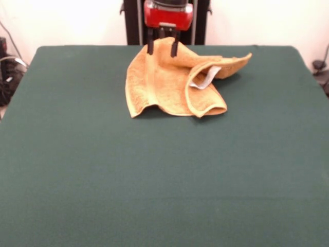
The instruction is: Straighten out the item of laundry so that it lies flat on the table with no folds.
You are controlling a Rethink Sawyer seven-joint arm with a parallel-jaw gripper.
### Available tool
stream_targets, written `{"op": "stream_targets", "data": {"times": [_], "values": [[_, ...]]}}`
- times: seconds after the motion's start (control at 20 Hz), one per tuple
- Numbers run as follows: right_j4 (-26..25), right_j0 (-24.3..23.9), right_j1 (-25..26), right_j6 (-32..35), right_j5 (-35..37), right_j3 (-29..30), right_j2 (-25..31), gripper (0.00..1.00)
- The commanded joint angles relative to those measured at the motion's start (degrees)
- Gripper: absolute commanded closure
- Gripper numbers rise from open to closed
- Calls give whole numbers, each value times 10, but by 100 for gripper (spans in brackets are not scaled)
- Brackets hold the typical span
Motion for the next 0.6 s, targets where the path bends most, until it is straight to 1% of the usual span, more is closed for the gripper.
{"op": "stream_targets", "data": {"times": [0.05, 0.25, 0.6], "values": [[-15, 10, 54, 80, -39, -19, 81, 0], [-9, 16, 71, 78, -29, -32, 74, 0], [-15, 22, 90, 73, -36, -39, 69, 0]]}}
